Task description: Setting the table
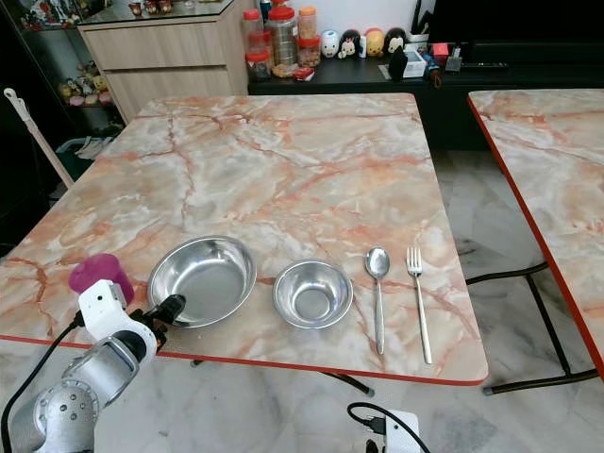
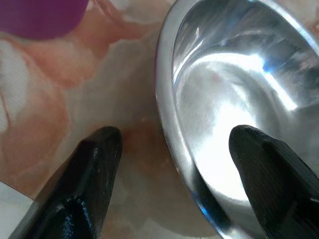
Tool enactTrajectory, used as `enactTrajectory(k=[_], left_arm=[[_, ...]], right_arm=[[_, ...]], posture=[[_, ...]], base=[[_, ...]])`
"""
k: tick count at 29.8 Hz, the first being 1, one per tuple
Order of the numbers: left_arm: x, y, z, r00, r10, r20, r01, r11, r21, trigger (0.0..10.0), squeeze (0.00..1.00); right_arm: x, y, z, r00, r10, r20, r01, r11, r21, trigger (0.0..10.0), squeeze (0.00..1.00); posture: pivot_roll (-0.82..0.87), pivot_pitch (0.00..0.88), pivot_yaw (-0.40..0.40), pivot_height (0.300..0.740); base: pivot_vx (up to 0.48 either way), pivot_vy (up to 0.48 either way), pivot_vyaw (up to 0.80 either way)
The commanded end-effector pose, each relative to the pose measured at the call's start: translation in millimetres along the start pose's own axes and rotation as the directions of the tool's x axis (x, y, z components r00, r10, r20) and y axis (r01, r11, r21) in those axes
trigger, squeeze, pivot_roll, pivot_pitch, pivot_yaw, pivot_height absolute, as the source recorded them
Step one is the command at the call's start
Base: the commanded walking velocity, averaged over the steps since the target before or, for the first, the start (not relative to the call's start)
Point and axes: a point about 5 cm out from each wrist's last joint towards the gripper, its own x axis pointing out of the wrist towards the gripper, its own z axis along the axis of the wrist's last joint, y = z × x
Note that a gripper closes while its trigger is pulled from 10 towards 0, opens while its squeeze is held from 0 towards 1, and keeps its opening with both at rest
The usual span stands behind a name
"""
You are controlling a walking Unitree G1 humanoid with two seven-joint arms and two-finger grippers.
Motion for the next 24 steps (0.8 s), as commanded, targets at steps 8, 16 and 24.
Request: enactTrajectory(k=[8, 16, 24], left_arm=[[5.1, -0.6, 1.5, 1.000, 0.027, 0.010, -0.027, 0.999, -0.018, 0.0, 0.00], [5.3, 2.0, 3.3, 0.999, 0.047, 0.025, -0.046, 0.999, -0.026, 0.0, 0.00], [5.2, 4.3, 4.1, 0.997, 0.073, 0.036, -0.073, 0.997, -0.013, 0.0, 0.00]], right_arm=[[-0.6, 0.0, -1.9, 1.000, -0.010, 0.003, 0.010, 1.000, 0.024, 10.0, 0.00], [-0.4, 0.6, -1.4, 1.000, -0.006, 0.002, 0.006, 1.000, 0.023, 10.0, 0.00], [-0.2, 1.1, -0.9, 1.000, -0.005, 0.002, 0.005, 1.000, 0.025, 10.0, 0.00]], posture=[[0.13, 0.045, 0.101, 0.740], [0.14, 0.043, 0.098, 0.740], [0.14, 0.041, 0.096, 0.740]], base=[[0.000, 0.000, 0.00], [0.000, 0.000, 0.00], [0.000, 0.000, 0.00]])
